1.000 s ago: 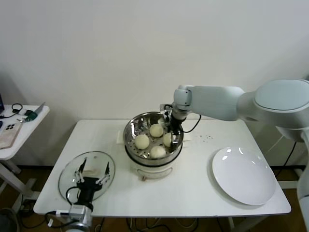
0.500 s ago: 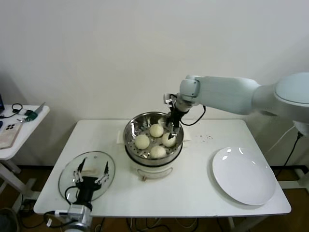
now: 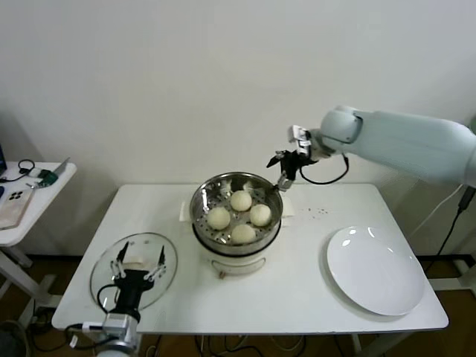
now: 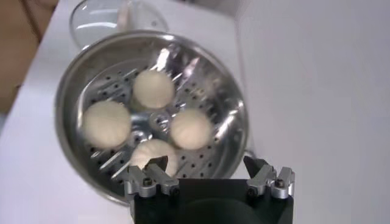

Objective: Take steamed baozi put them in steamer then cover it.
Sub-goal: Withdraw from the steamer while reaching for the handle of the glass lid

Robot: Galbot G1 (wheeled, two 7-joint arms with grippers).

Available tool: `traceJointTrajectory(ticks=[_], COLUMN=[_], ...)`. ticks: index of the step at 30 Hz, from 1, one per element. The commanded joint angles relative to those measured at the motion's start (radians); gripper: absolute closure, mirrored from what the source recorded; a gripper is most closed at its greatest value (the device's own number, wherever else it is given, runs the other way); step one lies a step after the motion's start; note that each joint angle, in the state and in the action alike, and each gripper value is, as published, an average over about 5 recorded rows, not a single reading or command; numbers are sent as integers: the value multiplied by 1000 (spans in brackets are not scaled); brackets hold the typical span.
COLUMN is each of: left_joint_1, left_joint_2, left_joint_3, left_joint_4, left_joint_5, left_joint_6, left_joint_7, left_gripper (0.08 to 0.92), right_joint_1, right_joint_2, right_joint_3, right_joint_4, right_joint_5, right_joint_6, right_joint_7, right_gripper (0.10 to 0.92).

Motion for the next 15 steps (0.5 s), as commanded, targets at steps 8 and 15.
traceJointTrajectory(ticks=[8,15], left_joint_1=[-16,-5], left_joint_2=[-6,-6], left_joint_3=[-10,-33], left_joint_4=[-28,-50], left_joint_5=[186,371], left_joint_6=[-5,14], left_joint_7=[29,36], left_gripper=[177,177], right_joint_1=[-955,-1397], right_joint_2=[-434,-374], right_joint_3=[1061,1516], right_joint_4=[279,327], right_joint_5=[-264,-282], right_joint_6=[174,164], right_joint_7=[497,553], right_gripper=[203,203])
